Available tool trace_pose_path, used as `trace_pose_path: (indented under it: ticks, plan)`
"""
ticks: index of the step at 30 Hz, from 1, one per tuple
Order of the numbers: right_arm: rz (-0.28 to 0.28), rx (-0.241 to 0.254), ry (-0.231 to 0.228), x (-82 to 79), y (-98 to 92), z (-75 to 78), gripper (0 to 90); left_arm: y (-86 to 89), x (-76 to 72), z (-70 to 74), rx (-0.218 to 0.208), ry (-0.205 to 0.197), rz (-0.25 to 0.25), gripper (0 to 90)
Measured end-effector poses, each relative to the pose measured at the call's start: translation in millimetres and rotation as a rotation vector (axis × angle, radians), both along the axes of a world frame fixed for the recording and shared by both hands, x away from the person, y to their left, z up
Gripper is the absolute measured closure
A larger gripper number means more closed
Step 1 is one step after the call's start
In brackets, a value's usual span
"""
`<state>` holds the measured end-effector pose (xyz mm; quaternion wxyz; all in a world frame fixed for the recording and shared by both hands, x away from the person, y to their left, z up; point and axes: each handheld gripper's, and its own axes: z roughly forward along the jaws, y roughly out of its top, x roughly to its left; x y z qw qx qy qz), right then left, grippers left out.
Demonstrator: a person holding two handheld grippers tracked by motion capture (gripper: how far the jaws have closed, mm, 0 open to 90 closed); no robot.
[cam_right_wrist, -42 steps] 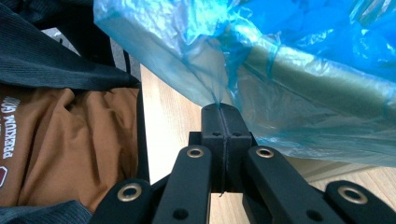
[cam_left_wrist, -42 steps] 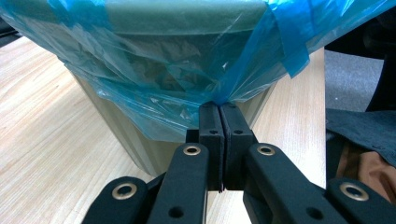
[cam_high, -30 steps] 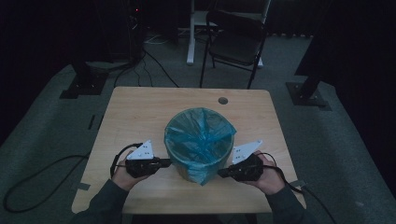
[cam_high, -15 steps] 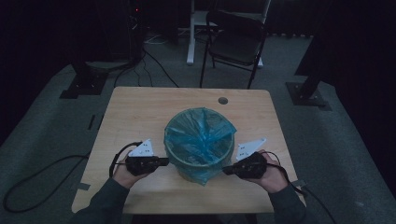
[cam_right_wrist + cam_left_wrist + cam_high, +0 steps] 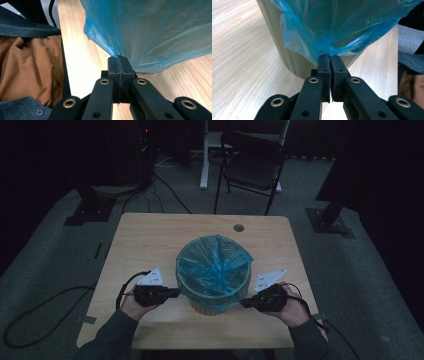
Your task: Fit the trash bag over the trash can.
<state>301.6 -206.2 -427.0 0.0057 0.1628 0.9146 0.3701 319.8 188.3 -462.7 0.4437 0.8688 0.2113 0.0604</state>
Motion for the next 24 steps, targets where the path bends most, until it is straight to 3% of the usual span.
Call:
trace_pose_path:
  ticks: [5, 8, 11, 12, 13, 24]
  plan:
    - [-0.022, 0.006, -0.01, -0.5, -5.0, 2.2, 90.0, 8.4, -0.2, 2.4, -0.022, -0.003, 0.027, 81.3]
    - [-0.034, 0.017, -0.017, -1.6, -9.3, 3.3, 81.0, 13.1, -2.3, 6.4, -0.039, -0.013, 0.031, 78.3]
    - [-0.032, 0.026, -0.021, -2.4, -11.4, 4.1, 78.4, 16.6, -2.8, 9.5, -0.047, -0.022, 0.036, 77.8]
    - [-0.039, 0.05, -0.037, -4.7, -15.5, 7.0, 70.3, 17.7, -2.8, 10.5, -0.052, -0.024, 0.038, 76.2]
    - [-0.043, 0.059, -0.041, -5.4, -16.9, 8.1, 68.3, 18.6, -2.5, 11.6, -0.055, -0.026, 0.04, 75.8]
    - [-0.072, 0.096, -0.064, -6.5, -25.0, 10.9, 60.6, 22.0, 2.2, 21.1, -0.071, -0.048, 0.052, 70.8]
